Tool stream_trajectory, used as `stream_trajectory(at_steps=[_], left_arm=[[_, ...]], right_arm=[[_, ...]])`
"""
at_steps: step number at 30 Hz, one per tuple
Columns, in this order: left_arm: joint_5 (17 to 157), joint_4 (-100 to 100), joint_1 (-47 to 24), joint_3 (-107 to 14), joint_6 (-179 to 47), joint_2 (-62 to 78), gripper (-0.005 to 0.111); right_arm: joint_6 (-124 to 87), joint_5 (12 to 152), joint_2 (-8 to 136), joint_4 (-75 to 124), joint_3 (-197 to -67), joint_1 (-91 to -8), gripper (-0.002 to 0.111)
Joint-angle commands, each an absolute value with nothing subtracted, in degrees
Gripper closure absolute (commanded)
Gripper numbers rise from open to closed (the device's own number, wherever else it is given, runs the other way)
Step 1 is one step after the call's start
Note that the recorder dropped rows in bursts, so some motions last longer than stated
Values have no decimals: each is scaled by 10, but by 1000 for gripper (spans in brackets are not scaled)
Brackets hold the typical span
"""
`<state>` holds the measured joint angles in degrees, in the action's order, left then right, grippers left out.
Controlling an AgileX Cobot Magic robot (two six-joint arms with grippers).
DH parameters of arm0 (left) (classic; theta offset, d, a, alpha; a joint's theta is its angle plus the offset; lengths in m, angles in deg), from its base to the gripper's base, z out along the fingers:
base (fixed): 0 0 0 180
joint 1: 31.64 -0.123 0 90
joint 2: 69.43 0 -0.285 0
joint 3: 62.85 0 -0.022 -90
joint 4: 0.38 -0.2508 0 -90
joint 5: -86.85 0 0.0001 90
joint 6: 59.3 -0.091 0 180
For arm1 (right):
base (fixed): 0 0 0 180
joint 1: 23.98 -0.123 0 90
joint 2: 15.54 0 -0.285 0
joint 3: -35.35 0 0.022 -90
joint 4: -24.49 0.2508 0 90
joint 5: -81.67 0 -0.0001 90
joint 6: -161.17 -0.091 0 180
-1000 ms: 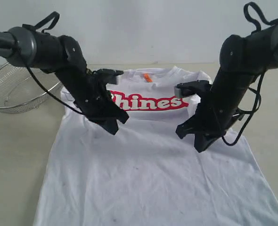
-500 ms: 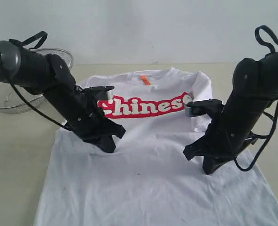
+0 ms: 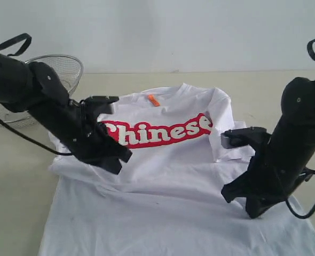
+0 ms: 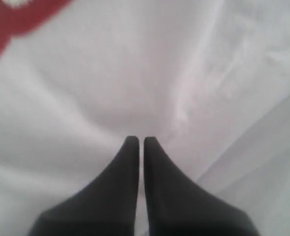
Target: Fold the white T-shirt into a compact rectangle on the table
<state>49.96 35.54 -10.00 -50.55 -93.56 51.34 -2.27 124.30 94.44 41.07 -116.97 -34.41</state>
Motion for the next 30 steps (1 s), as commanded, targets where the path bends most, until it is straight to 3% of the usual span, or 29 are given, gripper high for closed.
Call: stream_trajectory(at_steps=[1, 5, 12, 24, 30], left_arm=[[554, 401, -97, -557, -991, 503, 102], [669, 407, -97, -614, -1000, 522, 102], [669, 405, -104, -716, -1037, 602, 102], [465, 491, -252, -908, -1113, 691, 102], [385, 604, -251, -1039, -1179, 763, 102]], right_arm=[[-31, 1173, 860, 402, -1168, -343, 108], [-40, 1092, 832, 402, -1180, -343, 108], [-69, 1076, 885, 379, -1249, -343, 108], [-38, 1106, 902, 394, -1269, -256, 108], [28, 1101, 922, 459, -1269, -257, 108]])
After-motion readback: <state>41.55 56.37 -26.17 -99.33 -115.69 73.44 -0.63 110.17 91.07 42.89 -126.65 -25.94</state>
